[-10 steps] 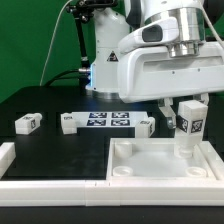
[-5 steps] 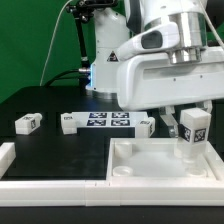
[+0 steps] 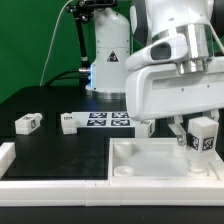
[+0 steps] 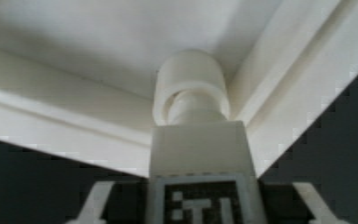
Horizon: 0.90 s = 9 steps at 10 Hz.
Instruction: Assemble one leg
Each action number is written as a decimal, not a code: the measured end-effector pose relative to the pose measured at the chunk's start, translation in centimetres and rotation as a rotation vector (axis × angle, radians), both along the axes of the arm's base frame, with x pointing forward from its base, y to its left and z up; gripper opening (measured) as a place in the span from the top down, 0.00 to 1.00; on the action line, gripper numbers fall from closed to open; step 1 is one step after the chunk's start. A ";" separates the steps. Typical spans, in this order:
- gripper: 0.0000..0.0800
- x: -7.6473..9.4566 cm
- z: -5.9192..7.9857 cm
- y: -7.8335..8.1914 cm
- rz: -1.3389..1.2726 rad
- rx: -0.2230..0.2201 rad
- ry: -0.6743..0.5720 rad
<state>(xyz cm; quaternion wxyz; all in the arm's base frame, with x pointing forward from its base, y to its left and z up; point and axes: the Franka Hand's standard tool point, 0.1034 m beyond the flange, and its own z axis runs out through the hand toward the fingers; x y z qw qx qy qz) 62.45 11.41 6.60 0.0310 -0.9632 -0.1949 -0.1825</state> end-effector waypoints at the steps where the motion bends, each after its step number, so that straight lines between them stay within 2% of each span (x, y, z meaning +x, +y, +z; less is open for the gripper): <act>1: 0.64 0.0 -0.2 0.0 0.001 0.000 0.002; 6: 0.64 0.0 -0.5 -0.1 0.001 0.002 -0.020; 8: 0.60 0.0 -0.5 -0.1 0.001 0.002 -0.020; 9: 0.38 0.0 -0.6 -0.1 0.001 0.002 -0.020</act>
Offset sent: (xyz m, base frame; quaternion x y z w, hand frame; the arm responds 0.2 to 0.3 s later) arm 0.0011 -0.0068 -0.0090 -0.0081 -0.0039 -0.0212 0.9997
